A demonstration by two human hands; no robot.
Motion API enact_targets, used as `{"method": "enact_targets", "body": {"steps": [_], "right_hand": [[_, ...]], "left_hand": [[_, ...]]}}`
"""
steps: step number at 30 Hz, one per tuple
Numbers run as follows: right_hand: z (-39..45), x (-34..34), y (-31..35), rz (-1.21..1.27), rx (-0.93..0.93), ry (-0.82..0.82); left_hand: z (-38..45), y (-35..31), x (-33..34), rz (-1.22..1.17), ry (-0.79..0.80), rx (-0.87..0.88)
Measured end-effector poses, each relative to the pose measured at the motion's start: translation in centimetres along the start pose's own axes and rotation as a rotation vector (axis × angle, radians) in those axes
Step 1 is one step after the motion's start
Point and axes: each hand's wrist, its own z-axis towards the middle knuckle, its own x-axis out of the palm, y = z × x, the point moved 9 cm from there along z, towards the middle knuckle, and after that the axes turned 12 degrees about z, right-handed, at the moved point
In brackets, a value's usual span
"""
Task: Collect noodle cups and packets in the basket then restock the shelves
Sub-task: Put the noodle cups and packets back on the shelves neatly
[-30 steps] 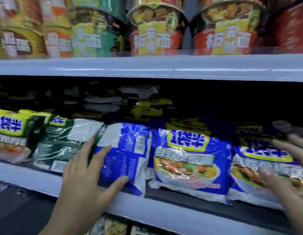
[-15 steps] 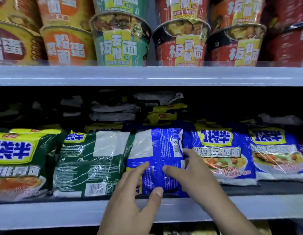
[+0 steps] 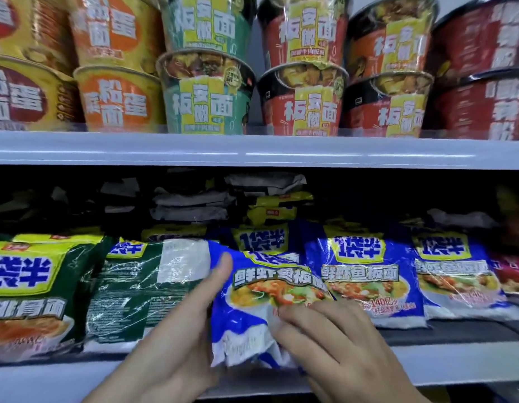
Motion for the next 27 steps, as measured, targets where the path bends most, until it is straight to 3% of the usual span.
{"method": "enact_targets", "body": {"steps": [2,4,6,9,11,14,20,27], "right_hand": [[-0.6,0.2,-0.4,0.015,-0.021,0.044],[-1.3,0.7,-2.1,0.109,0.109,0.141],[-1.3,-0.1,-5.2,0.318,0.432,0.125],[-2.2,1.1,-9.0,0.836,0.965,0.045],[-2.1,3.0,-10.5,1.101,1.095,0.056],[-0.7,3.8,-12.1,1.199,1.083,0.034],[-1.5,4.9,-13.1,0.989,1.077,0.082],[-1.5,4.4,-13.0,0.733,1.078,0.15]], "left_hand": [[0.4,-0.2,0.4,0.205,0.016,0.072],[1.0,-0.5,-1.0,0.427,-0.218,0.073],[1.2,-0.9,-2.7,0.416,-0.381,0.06],[1.3,-2.3,-3.1,0.437,-0.387,0.182],[1.7,-2.8,-3.4,0.481,-0.393,0.214],[1.8,-4.0,-3.2,0.63,-0.396,0.24],[1.3,-6.6,-1.9,1.148,-0.471,0.375],[1.6,-7.7,-3.1,1.747,-0.621,0.379]]}}
